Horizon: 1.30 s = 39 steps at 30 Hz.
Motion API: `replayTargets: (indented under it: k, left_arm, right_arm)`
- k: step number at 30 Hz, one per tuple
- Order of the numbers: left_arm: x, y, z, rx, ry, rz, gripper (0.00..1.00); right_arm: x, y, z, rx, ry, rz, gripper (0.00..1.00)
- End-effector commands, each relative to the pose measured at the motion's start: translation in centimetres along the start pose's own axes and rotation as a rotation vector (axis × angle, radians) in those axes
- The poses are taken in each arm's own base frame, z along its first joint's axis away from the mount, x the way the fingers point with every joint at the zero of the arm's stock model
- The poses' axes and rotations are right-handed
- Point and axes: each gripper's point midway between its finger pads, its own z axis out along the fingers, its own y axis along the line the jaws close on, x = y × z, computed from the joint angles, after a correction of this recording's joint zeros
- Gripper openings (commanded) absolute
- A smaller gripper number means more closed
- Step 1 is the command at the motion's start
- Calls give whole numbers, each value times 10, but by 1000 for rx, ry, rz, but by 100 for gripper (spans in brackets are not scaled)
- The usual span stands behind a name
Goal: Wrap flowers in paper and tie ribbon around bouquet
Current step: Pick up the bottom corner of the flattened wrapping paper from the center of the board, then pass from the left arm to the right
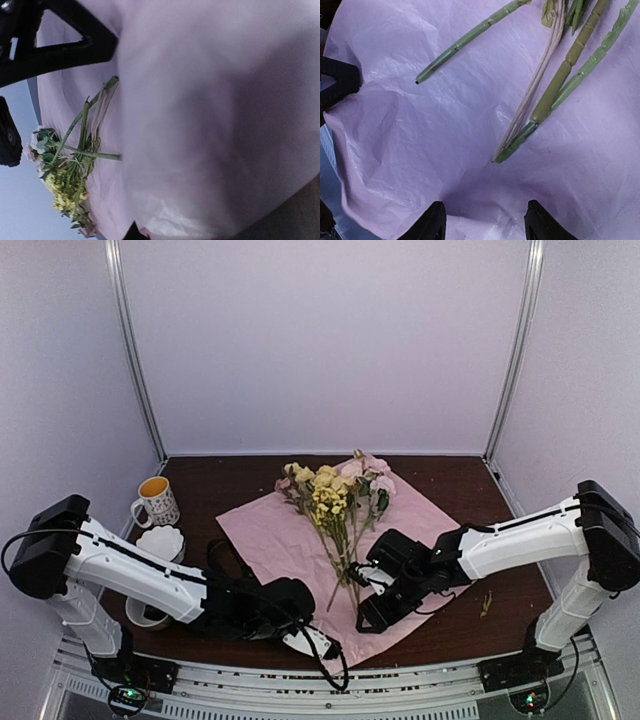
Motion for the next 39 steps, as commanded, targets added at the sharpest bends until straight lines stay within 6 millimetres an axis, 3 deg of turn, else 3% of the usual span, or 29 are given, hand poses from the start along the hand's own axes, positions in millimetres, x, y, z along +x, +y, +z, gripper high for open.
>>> replayTargets:
  k: [1,3,14,17,20,26,30,34,36,39]
  left_arm:
    - [-22,20,-11,38,-112,-121,10]
    - [-22,18,-13,99,-136,-180,1]
    - [-13,28,-17,308,-236,-412,0]
    - [-9,34,-20,369,-286,-484,0]
    - [-7,36,-20,406,-318,-516,0]
    - [-6,35,-14,472,-330,-543,0]
    - [-2,31,-13,472,-316,-548,0]
    - [-1,31,-14,470,-327,-553,0]
    - [-1,30,-14,473,-327,-552,0]
    - [0,29,-13,472,-321,-560,0]
  right_arm:
    - [6,2,2,-13,32,-16,55]
    - [8,5,-4,-25,37,-34,55]
    - [-2,18,-55,-40,-136,-225,54]
    - [-3,29,-77,-6,-300,-363,53]
    - [-2,45,-93,62,-454,-630,52]
    - [18,54,-66,277,-491,-1077,59]
    - [17,41,-46,386,-420,-1109,64]
    - [19,42,-38,387,-408,-1114,64]
    - [19,37,-37,419,-433,-1109,59]
    - [15,35,-39,441,-476,-1094,22]
